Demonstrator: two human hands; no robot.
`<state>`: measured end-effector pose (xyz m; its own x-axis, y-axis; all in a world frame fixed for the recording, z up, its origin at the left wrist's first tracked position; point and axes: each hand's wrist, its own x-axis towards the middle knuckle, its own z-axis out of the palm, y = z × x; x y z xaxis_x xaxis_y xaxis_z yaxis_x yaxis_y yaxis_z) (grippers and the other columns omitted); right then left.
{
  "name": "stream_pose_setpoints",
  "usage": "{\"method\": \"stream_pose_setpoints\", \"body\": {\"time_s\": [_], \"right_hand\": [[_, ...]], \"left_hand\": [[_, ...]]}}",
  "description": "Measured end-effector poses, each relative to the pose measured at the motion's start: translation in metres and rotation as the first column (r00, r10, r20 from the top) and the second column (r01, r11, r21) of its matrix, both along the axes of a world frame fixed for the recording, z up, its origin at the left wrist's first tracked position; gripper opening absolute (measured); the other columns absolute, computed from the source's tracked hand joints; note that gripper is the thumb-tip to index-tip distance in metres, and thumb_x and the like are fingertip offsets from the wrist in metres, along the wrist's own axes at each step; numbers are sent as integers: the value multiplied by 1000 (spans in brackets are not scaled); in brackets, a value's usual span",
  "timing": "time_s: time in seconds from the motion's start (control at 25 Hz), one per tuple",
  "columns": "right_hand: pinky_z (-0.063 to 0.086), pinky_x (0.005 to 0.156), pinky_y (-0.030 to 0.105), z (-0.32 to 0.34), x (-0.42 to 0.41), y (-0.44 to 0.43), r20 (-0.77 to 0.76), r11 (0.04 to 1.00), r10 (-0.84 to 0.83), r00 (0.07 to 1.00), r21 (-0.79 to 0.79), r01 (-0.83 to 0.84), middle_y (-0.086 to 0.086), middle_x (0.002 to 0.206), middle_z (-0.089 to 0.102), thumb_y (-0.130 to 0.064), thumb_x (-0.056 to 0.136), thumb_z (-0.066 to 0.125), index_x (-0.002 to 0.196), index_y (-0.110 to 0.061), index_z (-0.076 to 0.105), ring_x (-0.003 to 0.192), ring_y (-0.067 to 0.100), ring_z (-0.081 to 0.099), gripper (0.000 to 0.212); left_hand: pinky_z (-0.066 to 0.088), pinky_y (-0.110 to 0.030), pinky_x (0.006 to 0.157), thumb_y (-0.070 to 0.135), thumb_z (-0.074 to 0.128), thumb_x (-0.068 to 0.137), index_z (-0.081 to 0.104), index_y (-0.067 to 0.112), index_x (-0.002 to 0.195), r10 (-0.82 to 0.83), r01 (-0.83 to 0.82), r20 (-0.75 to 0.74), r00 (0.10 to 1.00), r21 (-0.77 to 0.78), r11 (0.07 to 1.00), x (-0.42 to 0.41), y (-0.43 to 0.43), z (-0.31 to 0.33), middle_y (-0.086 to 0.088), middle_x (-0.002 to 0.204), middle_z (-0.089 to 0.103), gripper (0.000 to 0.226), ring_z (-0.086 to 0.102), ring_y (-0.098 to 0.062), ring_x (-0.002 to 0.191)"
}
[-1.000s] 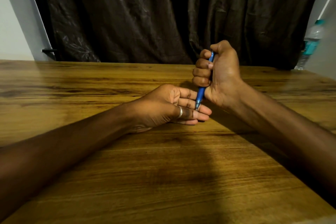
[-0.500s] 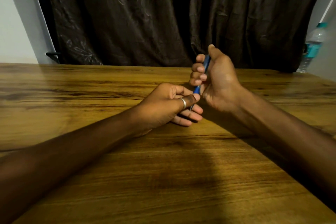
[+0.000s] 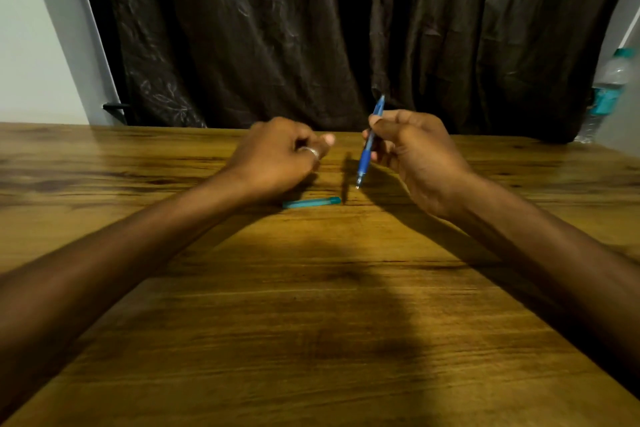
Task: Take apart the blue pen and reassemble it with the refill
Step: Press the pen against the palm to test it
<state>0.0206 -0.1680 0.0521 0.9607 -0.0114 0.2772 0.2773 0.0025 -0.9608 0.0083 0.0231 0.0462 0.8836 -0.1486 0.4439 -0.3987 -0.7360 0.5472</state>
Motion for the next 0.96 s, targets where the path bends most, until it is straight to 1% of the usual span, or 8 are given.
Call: {"method": "stream_pose_setpoints", "body": {"time_s": [0.08,0.2,0.32,0.44,0.56,0.68,0.8,0.96], "right_hand": [[53,71,27,-2,4,-2,-12,997,-31,999,-73,30,-1,73,64,-16,99,57,90,-12,70,72,11,60,16],[52,72,29,-6,6,-2,-52,975,-63,997,-217,50,-1,67,65,-11,95,60,86,-12,73,68,11,61,15],[56,65,27,-10,5,-1,-56,922,-115,992,-378,85,1,75,73,-13,88,68,79,-15,77,73,13,68,12],[64,64,34,-10,2,0,-88,917,-130,988,-390,86,4,83,79,-14,81,74,78,-17,78,78,19,75,6],[63,61,37,-13,0,4,-101,921,-121,988,-383,73,8,74,78,-10,79,76,78,-11,77,70,20,76,2],[53,48,28,-21,-4,8,-161,942,-72,984,-334,14,6,58,70,-7,81,75,83,-3,74,50,12,67,4],[55,53,31,-28,-2,7,-194,945,-63,979,-328,-4,10,58,63,-5,81,73,87,3,72,49,14,62,11],[62,67,38,-33,1,7,-224,917,-64,973,-397,-31,17,72,72,-8,80,75,85,0,75,62,15,69,10]], "left_hand": [[53,-24,74,40,60,97,78,24,100,28,-27,-4,1000,124,992,3,13,3,16,95,74,24,67,-4,86],[55,-32,87,36,67,93,80,28,102,7,23,-118,993,251,968,2,17,-1,14,105,77,18,67,-7,98],[54,-27,72,35,71,90,81,31,97,-24,71,-178,984,262,962,0,9,-6,18,93,77,13,66,-1,88],[41,-18,54,33,74,86,81,31,91,-3,47,-167,986,264,963,0,3,-10,23,73,69,9,63,5,73],[45,-14,46,36,77,84,81,29,85,-8,45,-188,982,195,980,1,-2,-15,17,64,71,8,64,6,57],[50,-15,44,28,79,85,79,22,82,-42,42,-280,959,-8,999,3,-11,-24,5,61,76,6,66,0,47],[50,-14,46,14,78,85,77,19,83,-67,21,-299,952,-153,988,2,-16,-31,2,61,77,6,69,-4,49],[53,-16,48,12,75,87,74,21,84,-59,14,-265,962,-171,985,-1,-16,-33,3,62,77,10,73,-6,53]]}}
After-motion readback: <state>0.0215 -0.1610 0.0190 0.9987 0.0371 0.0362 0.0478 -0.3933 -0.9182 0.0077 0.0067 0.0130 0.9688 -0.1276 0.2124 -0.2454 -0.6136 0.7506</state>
